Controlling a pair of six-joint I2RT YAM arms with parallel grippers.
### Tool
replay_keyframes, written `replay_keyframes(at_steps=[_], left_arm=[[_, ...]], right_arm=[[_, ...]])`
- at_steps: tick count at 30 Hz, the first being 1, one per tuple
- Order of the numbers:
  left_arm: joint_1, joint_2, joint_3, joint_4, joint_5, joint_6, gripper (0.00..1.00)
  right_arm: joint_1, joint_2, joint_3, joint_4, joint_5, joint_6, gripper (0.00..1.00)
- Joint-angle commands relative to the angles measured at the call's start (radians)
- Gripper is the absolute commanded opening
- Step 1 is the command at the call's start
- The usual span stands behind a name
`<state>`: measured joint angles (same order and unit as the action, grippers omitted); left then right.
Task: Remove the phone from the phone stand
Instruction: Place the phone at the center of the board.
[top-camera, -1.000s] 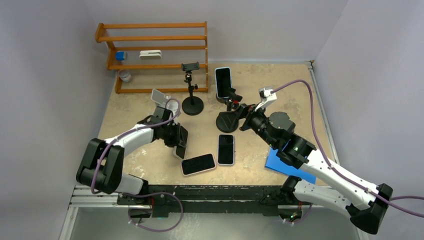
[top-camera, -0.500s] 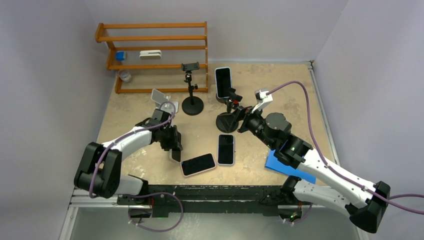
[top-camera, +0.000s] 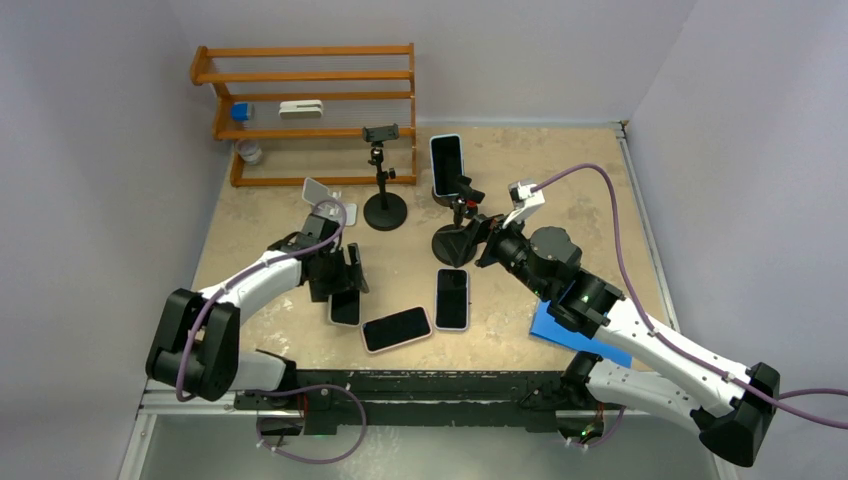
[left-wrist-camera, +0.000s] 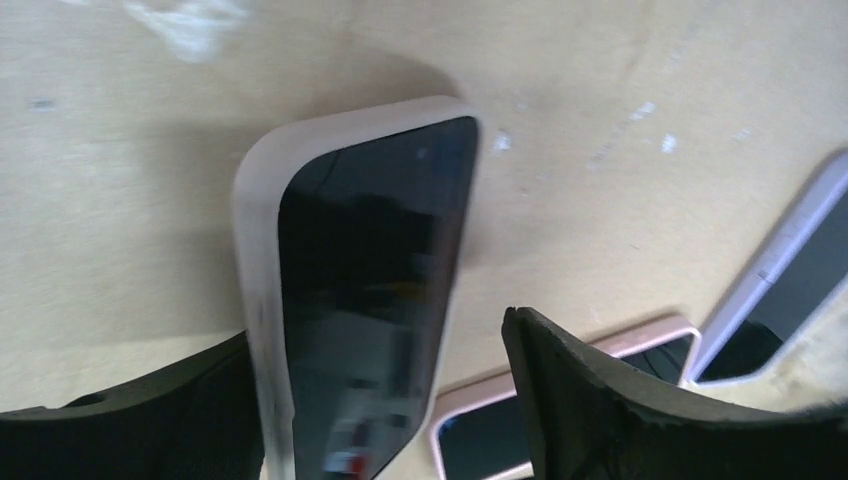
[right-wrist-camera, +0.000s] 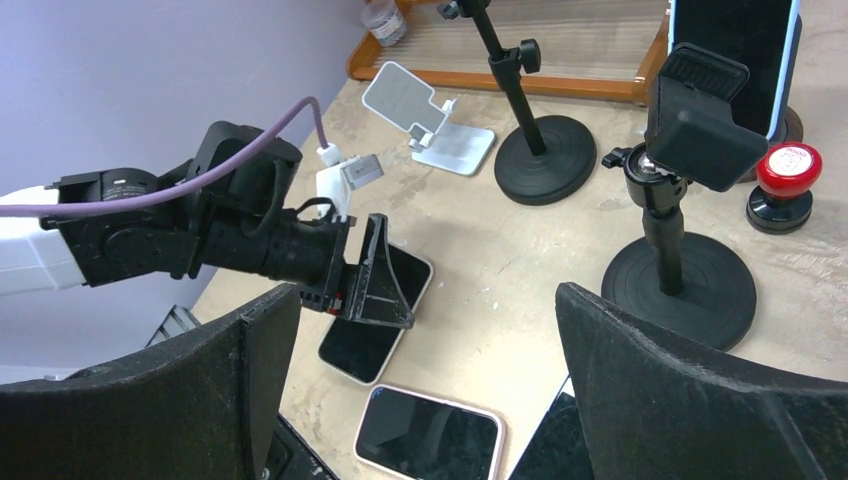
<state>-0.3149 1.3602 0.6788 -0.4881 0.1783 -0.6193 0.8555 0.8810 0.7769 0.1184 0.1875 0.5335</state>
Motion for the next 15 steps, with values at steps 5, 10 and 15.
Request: replay_keyframes(at_steps=[5, 10, 15], left_arm=[[0.008, -0.075, 0.024, -0.117, -0.259, -0.053, 0.79], [0.008, -0.116, 0.044, -0.150, -0.302, -0.061, 0.80], [0.008, -0.222, 0.097, -0.166, -0.279, -0.038, 0.80]], right_arm=[[0.001, -0.018, -0.019, 0.048, -0.015, 0.002, 0.99], [0.000, -0.005, -0.029, 0.031, -0.017, 0.011, 0.99], [0.001, 0.035, -0.088, 0.094, -0.127, -0.013, 0.90]])
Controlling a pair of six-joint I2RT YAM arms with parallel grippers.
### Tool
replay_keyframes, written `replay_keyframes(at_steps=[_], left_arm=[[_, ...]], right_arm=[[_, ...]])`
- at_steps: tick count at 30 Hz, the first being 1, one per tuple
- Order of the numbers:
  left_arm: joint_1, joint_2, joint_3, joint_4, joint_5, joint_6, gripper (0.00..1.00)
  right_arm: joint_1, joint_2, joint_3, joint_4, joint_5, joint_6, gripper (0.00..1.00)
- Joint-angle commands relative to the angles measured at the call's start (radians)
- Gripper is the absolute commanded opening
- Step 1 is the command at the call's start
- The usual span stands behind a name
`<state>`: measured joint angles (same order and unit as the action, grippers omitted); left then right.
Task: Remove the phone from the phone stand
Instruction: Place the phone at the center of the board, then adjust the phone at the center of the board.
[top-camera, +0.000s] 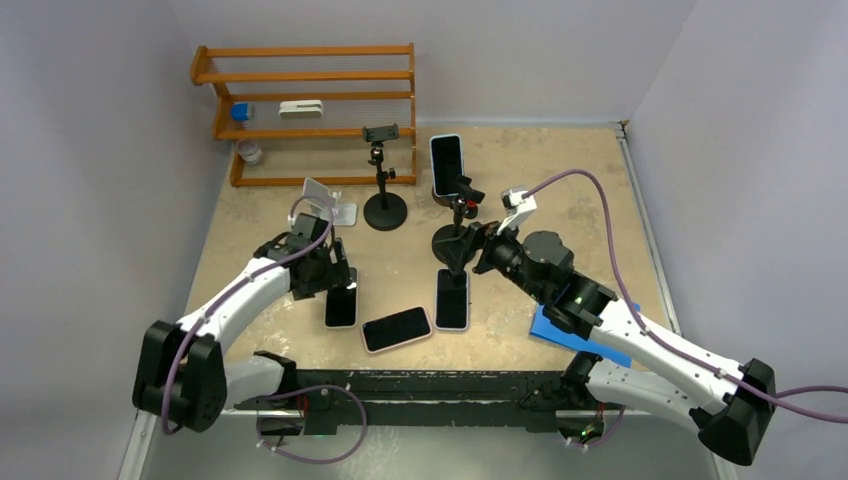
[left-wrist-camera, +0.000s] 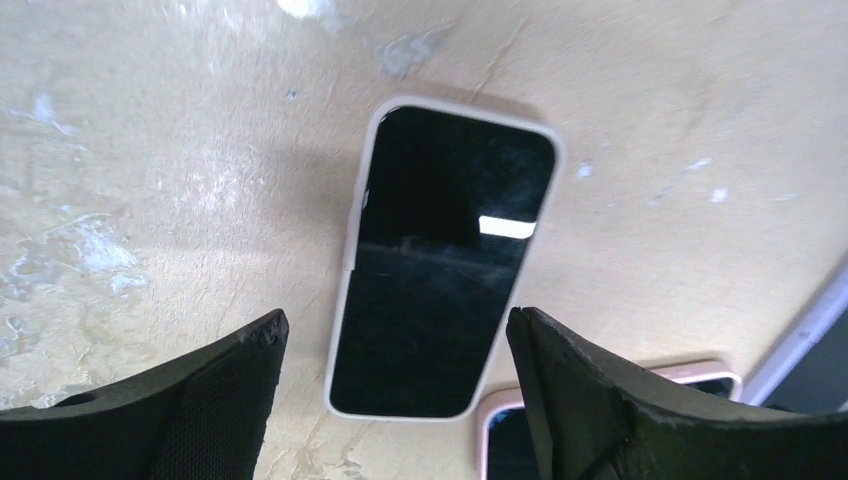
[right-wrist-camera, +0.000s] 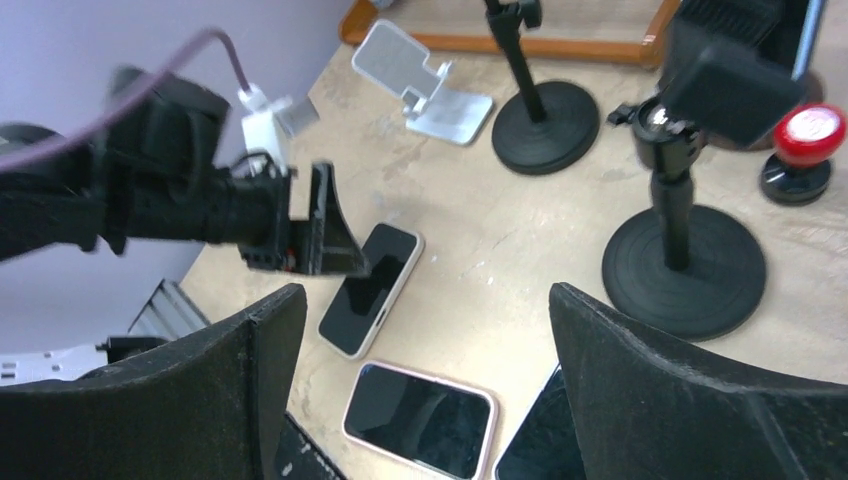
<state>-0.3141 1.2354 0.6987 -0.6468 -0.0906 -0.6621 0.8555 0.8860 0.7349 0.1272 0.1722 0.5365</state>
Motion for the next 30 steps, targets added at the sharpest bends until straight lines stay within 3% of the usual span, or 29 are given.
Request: replay_keyframes(at_steps=[1, 5, 9, 14, 23, 30], left_arm=[[0.007, -0.123, 0.084, 0.005, 0.005, 0.012, 0.80], [0.007, -0.208, 0.099, 0.112, 0.131, 0.071, 0.76], [0.007, -0.276, 0.104, 0.252, 0.195, 0.144, 0.72], [0.006, -0.353, 0.103, 0.357, 0.163, 0.219, 0.66], [-0.012, -0.543, -0.022, 0.418, 0.201, 0.218, 0.62], [-0.052, -0.536, -0.009, 0.404, 0.211, 0.226, 0.62]], right_arm=[[0.001, 0.044, -0.073, 0.112, -0.152, -0.004, 0.86], [0.064, 0.116, -0.166, 0.203, -0.166, 0.047, 0.61], [0.235, 0.246, -0.177, 0.237, -0.036, 0.076, 0.51], [0.309, 0.375, -0.191, 0.286, 0.023, 0.115, 0.32], [0.420, 0.564, -0.152, 0.225, 0.104, 0.132, 0.07], [0.441, 0.662, -0.119, 0.152, 0.170, 0.225, 0.00]])
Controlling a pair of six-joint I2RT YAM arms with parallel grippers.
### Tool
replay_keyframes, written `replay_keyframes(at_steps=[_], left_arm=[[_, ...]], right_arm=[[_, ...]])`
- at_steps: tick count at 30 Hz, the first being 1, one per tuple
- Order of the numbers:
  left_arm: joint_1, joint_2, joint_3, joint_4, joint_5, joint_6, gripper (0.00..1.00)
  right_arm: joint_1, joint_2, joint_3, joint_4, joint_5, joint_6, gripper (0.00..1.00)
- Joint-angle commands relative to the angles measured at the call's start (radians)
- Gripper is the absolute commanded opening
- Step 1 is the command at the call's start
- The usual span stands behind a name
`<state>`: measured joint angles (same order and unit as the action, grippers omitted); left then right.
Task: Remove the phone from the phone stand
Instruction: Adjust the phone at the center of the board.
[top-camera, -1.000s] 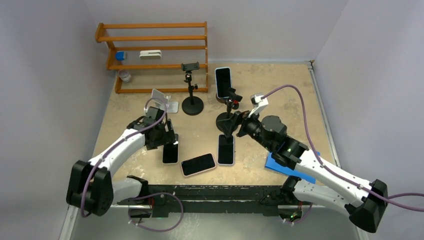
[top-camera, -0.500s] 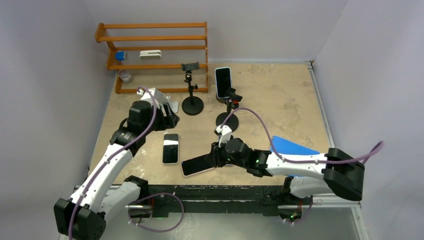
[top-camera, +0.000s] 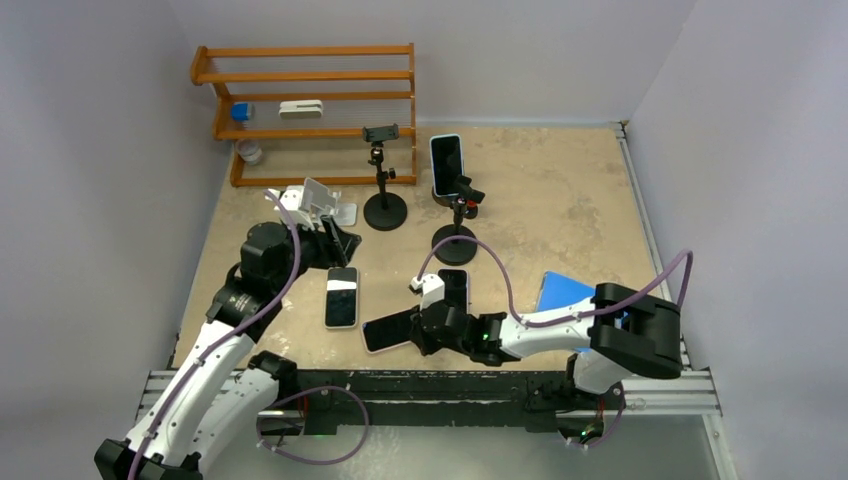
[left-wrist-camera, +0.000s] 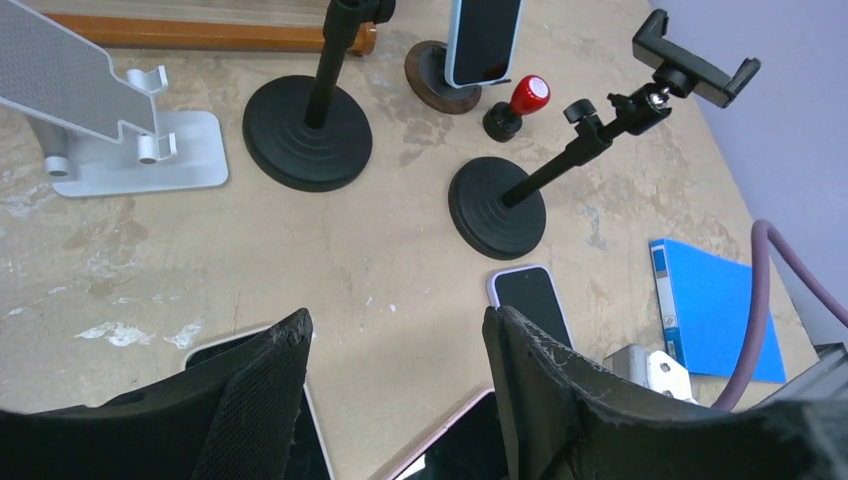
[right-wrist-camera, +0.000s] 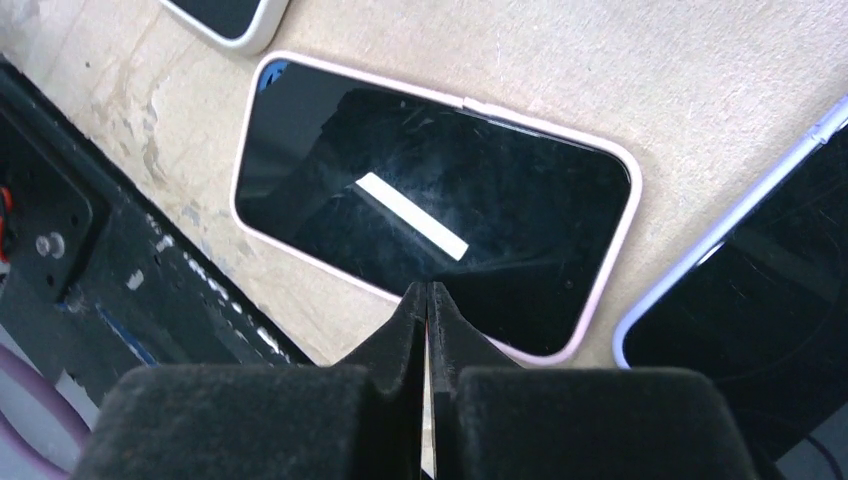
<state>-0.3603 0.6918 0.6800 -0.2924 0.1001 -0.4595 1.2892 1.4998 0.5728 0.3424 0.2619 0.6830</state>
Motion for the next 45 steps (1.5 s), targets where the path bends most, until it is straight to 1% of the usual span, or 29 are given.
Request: replay_keyframes(at_steps=[1, 4, 8, 10, 13, 15, 20, 24, 27, 31, 35, 38, 45], left_arm=[[-0.007, 0.009, 0.009, 0.051, 0.026, 0.024, 0.62], [-0.013, 0.010, 0.008, 0.050, 0.028, 0.025, 0.62], [-0.022, 0.012, 0.006, 0.053, 0.029, 0.030, 0.62], [-0.022, 0.015, 0.006, 0.053, 0.035, 0.029, 0.62], [-0.022, 0.015, 0.006, 0.053, 0.040, 0.027, 0.62], [-0.022, 0.013, 0.006, 0.054, 0.041, 0.027, 0.62], [-0.023, 0.018, 0.004, 0.053, 0.048, 0.027, 0.62], [-0.025, 0.022, 0.004, 0.052, 0.053, 0.025, 0.62], [-0.030, 0.016, 0.004, 0.051, 0.049, 0.027, 0.62], [-0.031, 0.014, 0.004, 0.052, 0.050, 0.025, 0.62], [-0.032, 0.015, 0.003, 0.052, 0.050, 0.025, 0.62], [-0.038, 0.016, 0.003, 0.050, 0.045, 0.026, 0.62], [-0.046, 0.016, 0.004, 0.047, 0.039, 0.028, 0.62]], right_arm=[[0.007, 0.059, 0.052, -0.075, 0.086, 0.095, 0.00], [0.008, 0.039, 0.056, -0.072, 0.156, 0.096, 0.00], [0.035, -0.105, 0.008, -0.019, 0.183, 0.063, 0.00], [0.048, -0.170, -0.001, -0.021, 0.165, 0.038, 0.00], [0.054, -0.198, -0.020, -0.018, 0.091, 0.002, 0.00], [0.058, -0.182, -0.036, -0.024, 0.056, -0.001, 0.00], [0.079, -0.138, -0.063, -0.024, 0.029, 0.018, 0.00], [0.082, -0.089, -0.034, -0.067, 0.072, 0.053, 0.08], [0.082, -0.043, -0.025, -0.083, 0.086, 0.099, 0.11], [0.082, -0.003, -0.015, -0.135, 0.114, 0.188, 0.11], [0.077, 0.026, 0.012, -0.146, 0.181, 0.217, 0.12], [0.047, 0.062, 0.037, -0.146, 0.195, 0.223, 0.12], [-0.054, 0.073, 0.031, -0.036, 0.117, 0.190, 0.15]])
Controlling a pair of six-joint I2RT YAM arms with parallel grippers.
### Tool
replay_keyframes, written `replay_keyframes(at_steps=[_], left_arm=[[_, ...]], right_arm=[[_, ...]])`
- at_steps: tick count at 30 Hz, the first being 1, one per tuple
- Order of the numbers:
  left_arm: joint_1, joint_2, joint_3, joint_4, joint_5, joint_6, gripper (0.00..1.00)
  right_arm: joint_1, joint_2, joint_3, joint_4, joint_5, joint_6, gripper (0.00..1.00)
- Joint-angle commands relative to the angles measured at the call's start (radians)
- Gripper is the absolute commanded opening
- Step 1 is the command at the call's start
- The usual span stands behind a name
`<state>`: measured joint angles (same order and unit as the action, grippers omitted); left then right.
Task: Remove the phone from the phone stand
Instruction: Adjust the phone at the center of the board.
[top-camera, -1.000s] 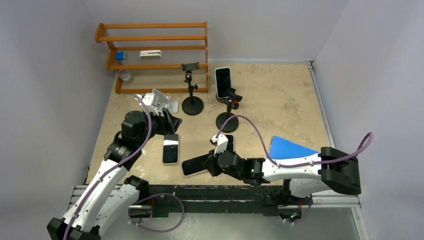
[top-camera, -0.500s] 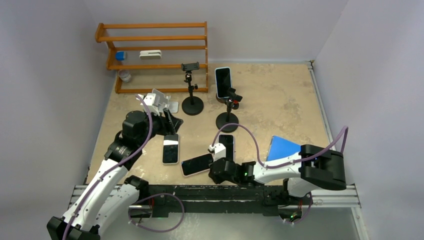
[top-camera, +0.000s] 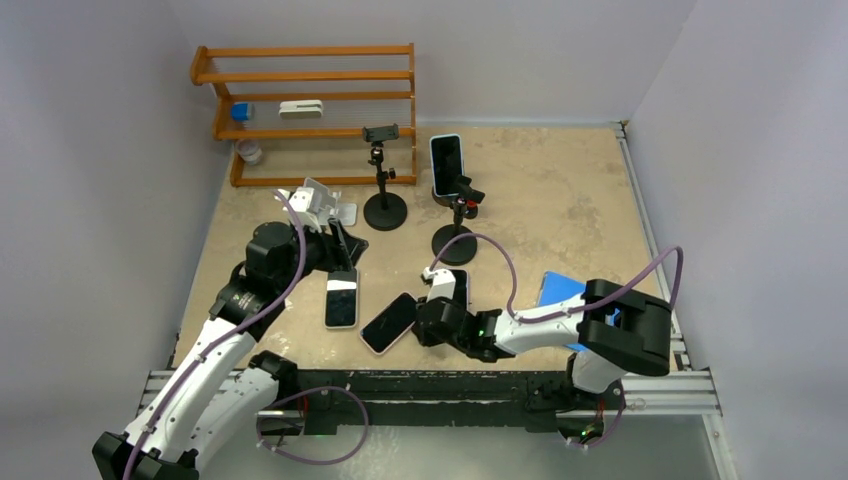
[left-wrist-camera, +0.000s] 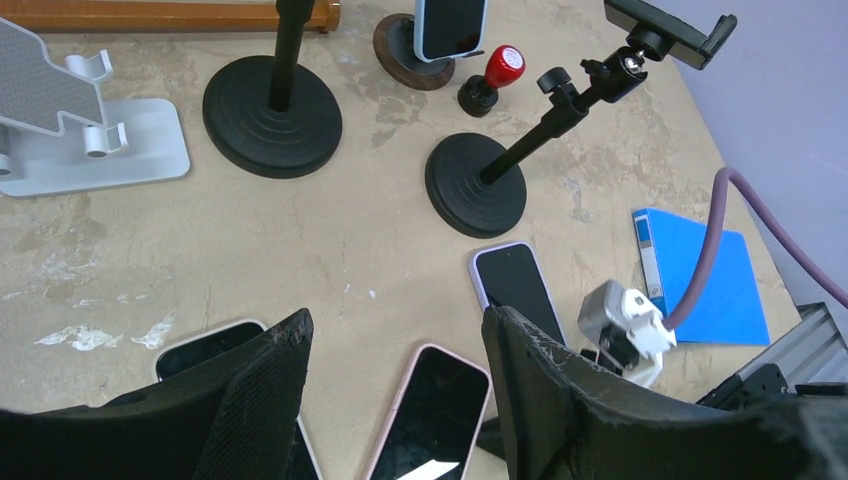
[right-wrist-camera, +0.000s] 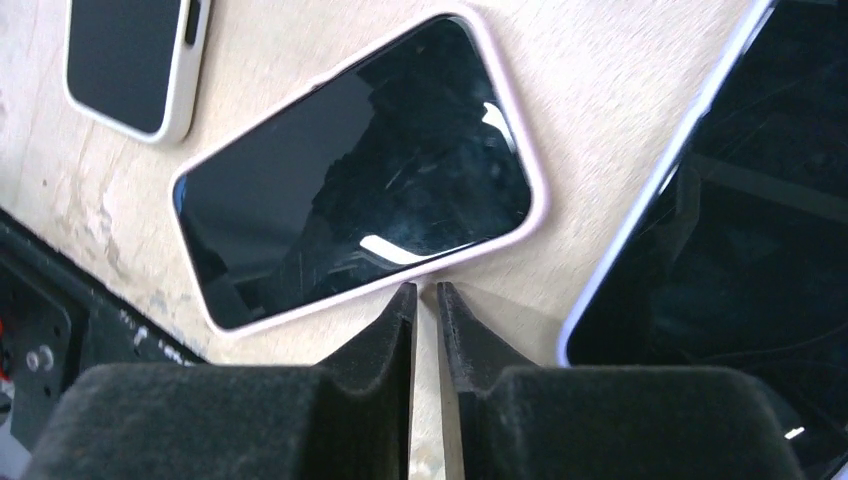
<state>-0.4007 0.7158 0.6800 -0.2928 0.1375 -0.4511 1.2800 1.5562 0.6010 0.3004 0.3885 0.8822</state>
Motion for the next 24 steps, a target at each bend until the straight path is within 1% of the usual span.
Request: replay_keyframes(at_steps=[1, 6, 15, 18, 24], left_arm=[[-0.006, -0.007, 0.004, 0.047, 0.003, 0.020, 0.62], [-0.007, -0.009, 0.003, 0.047, 0.007, 0.020, 0.62], [-0.015, -0.010, 0.003, 0.047, 0.008, 0.021, 0.62], [-0.016, -0.009, 0.001, 0.049, 0.011, 0.020, 0.62], [-0.017, -0.008, 0.001, 0.052, 0.019, 0.020, 0.62]], right_arm=[[-0.062, 0.022, 0.011, 0.012, -0.017, -0.013, 0.16], [-0.139, 0.041, 0.033, 0.061, -0.080, -0.032, 0.18], [-0.212, 0.081, 0.103, 0.100, -0.133, -0.059, 0.26], [-0.224, 0.103, 0.126, 0.113, -0.162, -0.069, 0.28], [-0.225, 0.148, 0.191, 0.119, -0.191, -0.089, 0.30]])
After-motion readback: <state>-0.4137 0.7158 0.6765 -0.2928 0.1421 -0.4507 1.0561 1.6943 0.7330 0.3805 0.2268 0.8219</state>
